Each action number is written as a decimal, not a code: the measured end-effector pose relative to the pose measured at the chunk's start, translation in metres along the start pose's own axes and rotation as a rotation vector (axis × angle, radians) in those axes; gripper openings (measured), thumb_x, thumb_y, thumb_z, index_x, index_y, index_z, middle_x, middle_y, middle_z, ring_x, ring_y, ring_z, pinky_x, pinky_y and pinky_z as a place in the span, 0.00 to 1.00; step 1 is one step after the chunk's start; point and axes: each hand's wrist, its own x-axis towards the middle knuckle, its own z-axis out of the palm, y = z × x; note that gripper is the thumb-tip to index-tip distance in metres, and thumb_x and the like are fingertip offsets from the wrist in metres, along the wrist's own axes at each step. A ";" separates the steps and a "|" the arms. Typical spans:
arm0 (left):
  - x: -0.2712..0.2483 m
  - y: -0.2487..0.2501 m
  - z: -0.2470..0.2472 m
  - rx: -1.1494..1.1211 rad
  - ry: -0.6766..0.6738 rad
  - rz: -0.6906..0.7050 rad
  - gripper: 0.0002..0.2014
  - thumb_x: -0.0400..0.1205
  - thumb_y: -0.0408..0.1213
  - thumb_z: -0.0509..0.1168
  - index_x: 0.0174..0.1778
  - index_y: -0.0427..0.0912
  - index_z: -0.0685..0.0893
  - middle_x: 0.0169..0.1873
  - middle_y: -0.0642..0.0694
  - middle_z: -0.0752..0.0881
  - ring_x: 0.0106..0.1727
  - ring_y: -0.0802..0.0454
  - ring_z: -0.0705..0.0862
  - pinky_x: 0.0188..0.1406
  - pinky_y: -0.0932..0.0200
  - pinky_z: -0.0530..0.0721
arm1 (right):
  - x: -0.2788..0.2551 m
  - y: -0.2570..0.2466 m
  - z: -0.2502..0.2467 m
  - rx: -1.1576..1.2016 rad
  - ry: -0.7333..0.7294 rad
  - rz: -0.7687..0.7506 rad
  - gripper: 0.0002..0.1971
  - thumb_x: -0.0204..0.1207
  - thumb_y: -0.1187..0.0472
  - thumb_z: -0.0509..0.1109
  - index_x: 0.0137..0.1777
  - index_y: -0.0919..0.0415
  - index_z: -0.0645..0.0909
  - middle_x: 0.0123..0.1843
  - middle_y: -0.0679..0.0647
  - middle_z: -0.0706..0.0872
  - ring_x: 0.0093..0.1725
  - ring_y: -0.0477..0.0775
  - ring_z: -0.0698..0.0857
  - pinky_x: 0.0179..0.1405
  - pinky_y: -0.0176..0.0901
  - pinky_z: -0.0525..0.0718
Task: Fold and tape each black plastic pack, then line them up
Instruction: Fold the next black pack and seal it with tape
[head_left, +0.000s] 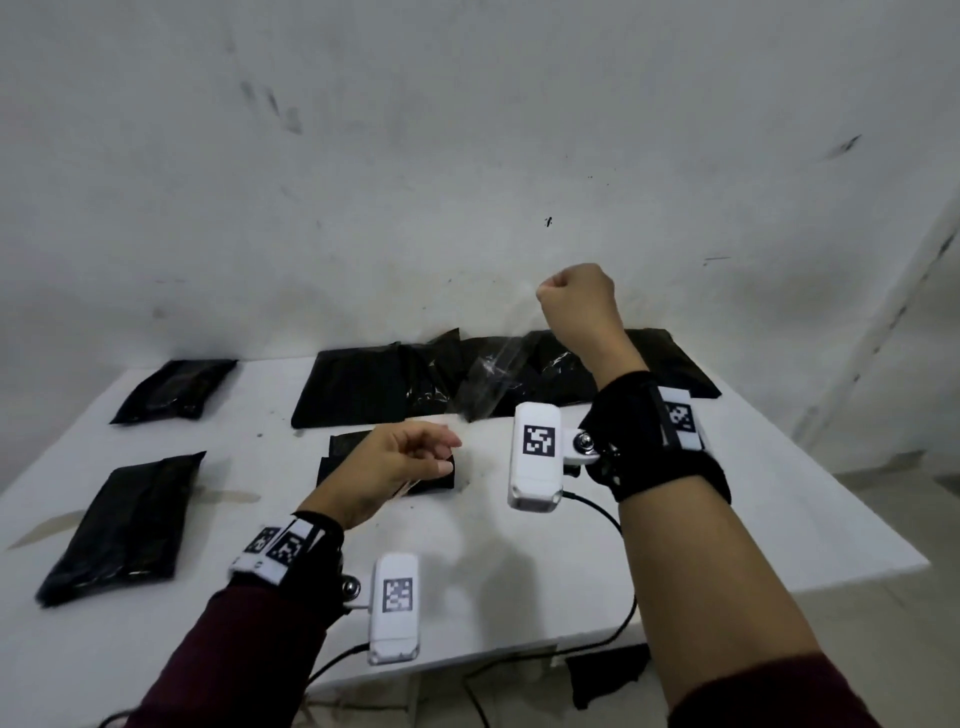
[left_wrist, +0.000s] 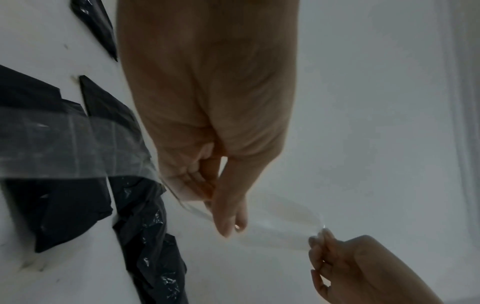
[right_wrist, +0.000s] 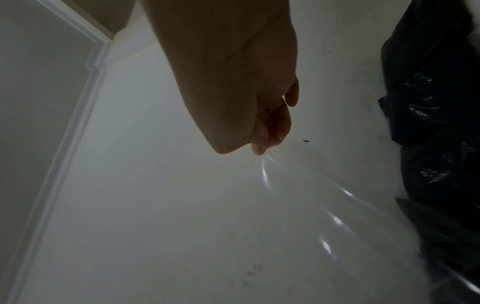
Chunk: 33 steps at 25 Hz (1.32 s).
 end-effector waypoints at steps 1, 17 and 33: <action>0.001 -0.003 0.000 0.008 0.036 -0.031 0.12 0.74 0.19 0.68 0.42 0.41 0.87 0.32 0.51 0.81 0.33 0.58 0.76 0.33 0.72 0.76 | 0.000 0.004 0.004 0.000 -0.003 0.011 0.15 0.72 0.70 0.58 0.25 0.59 0.63 0.28 0.57 0.68 0.31 0.52 0.66 0.38 0.44 0.67; 0.067 -0.042 -0.020 -0.039 0.037 -0.260 0.22 0.62 0.47 0.75 0.44 0.34 0.85 0.38 0.36 0.90 0.30 0.50 0.86 0.26 0.62 0.83 | 0.096 0.036 0.023 0.036 0.087 0.097 0.21 0.71 0.70 0.59 0.19 0.54 0.59 0.22 0.49 0.63 0.25 0.50 0.61 0.44 0.50 0.65; 0.044 -0.077 -0.176 -0.169 0.351 -0.551 0.06 0.76 0.25 0.65 0.44 0.29 0.87 0.31 0.42 0.88 0.30 0.54 0.87 0.41 0.57 0.88 | 0.067 0.124 0.116 0.167 0.059 0.619 0.02 0.72 0.72 0.61 0.39 0.68 0.74 0.36 0.60 0.74 0.38 0.56 0.72 0.25 0.39 0.69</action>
